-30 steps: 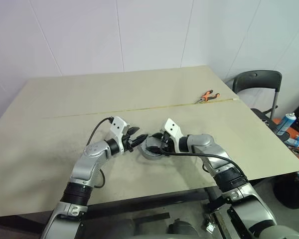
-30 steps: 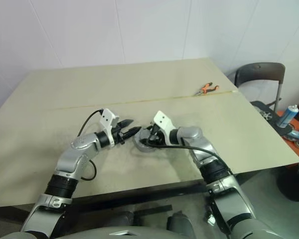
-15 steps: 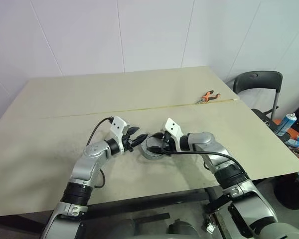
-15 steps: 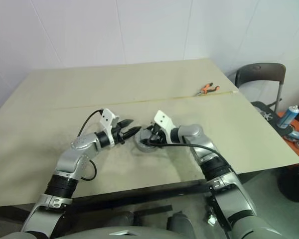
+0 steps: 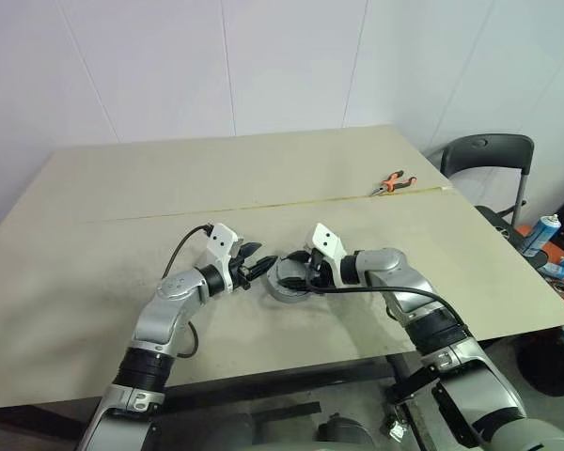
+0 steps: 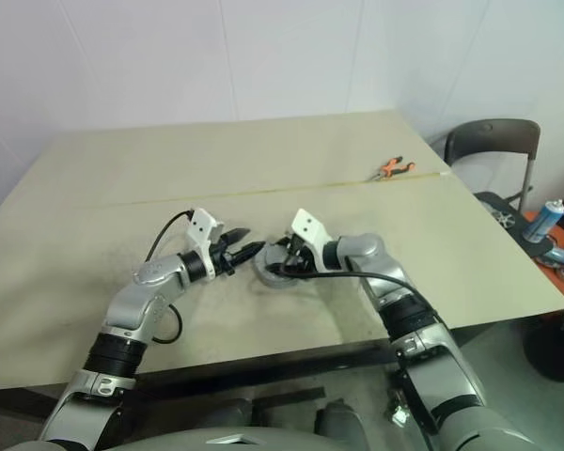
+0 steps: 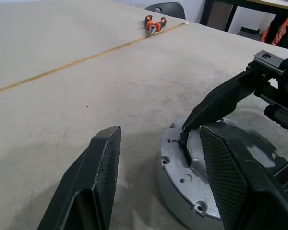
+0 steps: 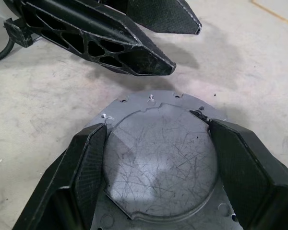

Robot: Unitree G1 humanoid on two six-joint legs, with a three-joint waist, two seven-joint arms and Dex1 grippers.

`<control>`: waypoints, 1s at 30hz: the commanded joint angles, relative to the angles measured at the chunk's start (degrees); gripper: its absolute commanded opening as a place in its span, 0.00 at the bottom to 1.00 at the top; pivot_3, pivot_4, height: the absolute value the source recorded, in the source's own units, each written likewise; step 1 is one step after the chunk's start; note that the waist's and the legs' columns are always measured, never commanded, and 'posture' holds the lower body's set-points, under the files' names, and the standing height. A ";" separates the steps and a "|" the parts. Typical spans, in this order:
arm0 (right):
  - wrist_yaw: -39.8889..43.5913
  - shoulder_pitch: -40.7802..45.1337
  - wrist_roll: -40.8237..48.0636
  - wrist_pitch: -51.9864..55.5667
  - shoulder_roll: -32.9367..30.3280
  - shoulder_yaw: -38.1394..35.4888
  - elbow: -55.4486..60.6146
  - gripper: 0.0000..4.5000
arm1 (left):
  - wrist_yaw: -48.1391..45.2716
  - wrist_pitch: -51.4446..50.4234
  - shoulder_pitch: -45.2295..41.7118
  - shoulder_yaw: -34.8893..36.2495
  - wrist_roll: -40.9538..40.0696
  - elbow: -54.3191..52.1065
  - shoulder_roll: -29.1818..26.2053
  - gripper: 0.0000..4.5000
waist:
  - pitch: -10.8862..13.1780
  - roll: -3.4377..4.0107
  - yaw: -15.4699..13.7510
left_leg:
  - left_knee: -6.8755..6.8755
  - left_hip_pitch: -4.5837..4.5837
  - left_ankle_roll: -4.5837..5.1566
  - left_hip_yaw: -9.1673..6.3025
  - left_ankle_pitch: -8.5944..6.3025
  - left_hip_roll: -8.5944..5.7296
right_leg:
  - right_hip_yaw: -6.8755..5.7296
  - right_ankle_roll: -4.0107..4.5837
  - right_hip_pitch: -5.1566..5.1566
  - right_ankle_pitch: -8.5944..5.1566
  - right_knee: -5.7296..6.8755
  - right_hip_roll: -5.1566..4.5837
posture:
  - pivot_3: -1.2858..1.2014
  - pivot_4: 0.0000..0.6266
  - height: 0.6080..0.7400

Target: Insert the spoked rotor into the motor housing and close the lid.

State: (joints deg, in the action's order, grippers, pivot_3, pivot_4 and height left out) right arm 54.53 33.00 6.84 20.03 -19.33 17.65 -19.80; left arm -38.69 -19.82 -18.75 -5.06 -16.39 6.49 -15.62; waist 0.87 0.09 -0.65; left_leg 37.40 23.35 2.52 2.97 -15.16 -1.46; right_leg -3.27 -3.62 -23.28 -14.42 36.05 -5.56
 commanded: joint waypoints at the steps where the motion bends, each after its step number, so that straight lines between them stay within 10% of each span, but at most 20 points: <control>1: -2.53 -0.22 -2.89 0.02 -0.20 0.38 -2.77 0.72 | 0.09 0.14 -0.96 0.64 -0.33 -2.46 -0.12 0.61 | 0.00 0.00 0.08 | 0.00 -0.05 0.00 0.00 0.00 0.00 | 0.00 0.03 0.02 -0.01 0.02 0.00 | 0.52 0.00 1.00; 30: 1.96 -1.47 -3.92 1.99 -1.97 3.47 -1.76 0.72 | -3.08 -1.64 -3.34 -2.40 0.05 -0.10 0.79 0.61 | -0.05 0.02 -0.09 | -0.01 -0.05 0.07 0.00 -0.05 -0.02 | 0.03 -0.16 0.03 0.10 -0.14 -0.05 | 0.52 0.00 1.00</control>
State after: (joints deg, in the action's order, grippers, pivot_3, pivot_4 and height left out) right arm 56.89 33.13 5.81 20.88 -20.81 18.96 -18.74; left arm -41.01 -22.14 -20.54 -6.65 -16.64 6.47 -15.11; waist 0.82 0.10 -0.74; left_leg 37.40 23.30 2.59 2.97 -15.21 -1.48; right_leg -3.23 -3.77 -23.24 -14.32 35.91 -5.61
